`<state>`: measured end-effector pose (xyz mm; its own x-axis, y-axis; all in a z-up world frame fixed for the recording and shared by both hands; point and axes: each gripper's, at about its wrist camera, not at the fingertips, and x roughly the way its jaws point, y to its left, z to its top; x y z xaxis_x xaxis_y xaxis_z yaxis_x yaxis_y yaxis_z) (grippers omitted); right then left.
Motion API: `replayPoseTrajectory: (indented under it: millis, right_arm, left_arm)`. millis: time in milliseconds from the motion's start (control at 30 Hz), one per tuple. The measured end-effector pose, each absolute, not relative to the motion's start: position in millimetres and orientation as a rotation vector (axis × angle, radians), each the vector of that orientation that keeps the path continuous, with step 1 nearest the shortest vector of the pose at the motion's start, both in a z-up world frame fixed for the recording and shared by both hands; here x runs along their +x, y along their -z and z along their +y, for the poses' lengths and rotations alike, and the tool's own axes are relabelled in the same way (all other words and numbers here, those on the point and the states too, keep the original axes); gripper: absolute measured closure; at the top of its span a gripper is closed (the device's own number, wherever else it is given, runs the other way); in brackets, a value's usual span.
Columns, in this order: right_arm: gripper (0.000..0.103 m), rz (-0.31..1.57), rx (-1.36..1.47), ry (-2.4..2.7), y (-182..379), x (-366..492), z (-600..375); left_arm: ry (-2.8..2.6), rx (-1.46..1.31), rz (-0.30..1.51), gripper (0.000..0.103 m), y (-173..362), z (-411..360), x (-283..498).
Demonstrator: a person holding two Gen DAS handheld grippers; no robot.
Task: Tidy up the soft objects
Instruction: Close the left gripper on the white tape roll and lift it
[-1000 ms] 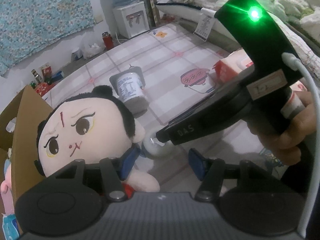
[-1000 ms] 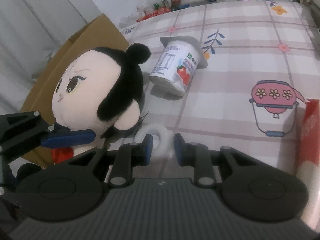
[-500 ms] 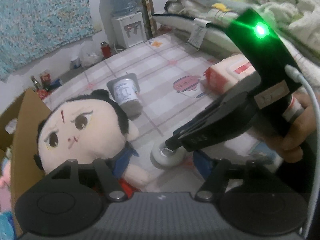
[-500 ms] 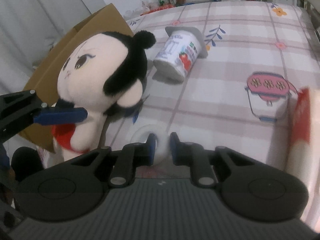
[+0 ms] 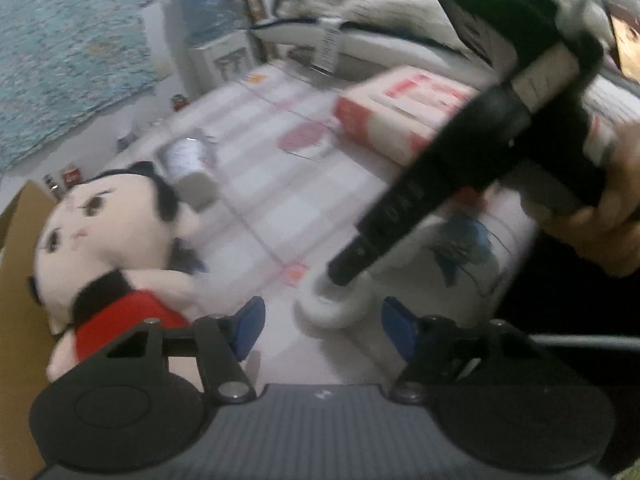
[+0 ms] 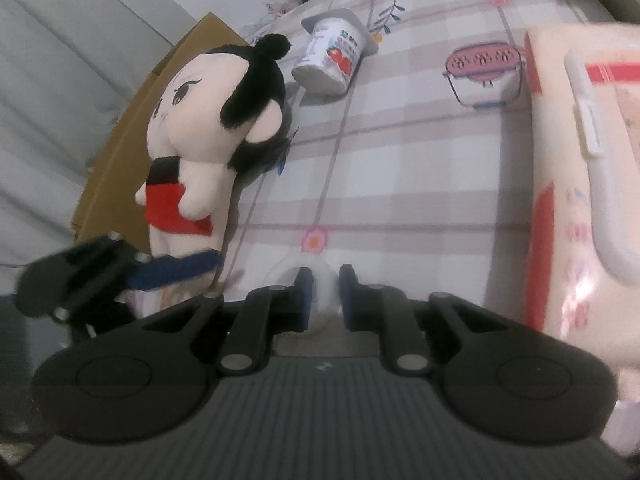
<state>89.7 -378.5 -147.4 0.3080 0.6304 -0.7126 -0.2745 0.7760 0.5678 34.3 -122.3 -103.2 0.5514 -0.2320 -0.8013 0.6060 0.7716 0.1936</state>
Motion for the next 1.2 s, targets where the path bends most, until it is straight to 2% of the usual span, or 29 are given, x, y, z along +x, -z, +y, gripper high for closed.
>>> replayPoseTrajectory:
  millis: [267,400,467,733,1033,1200]
  right_arm:
    - [0.09,1.131,0.422,-0.632,151,87,-384]
    - [0.09,1.137,0.444,-0.634,153,87,-386]
    - [0.09,1.136,0.449,-0.634,154,87,-387]
    - [0.087,1.126,0.439,-0.636,149,87,-385]
    - [0.084,1.036,0.462,-0.614,107,94,-400]
    - [0.08,0.985,0.508,-0.656,58,97,-406]
  left_arm:
    - [0.514,0.461,0.884,0.038,119,-130,51]
    - [0.523,0.427,0.887,0.05,121,-129,51]
    - [0.525,0.402,0.896,0.053,120,-126,49]
    - [0.534,0.263,0.966,0.053,122,-113,63]
    - [0.553,0.241,0.932,0.054,116,-105,60]
    - [0.587,0.134,0.836,0.054,66,-81,53]
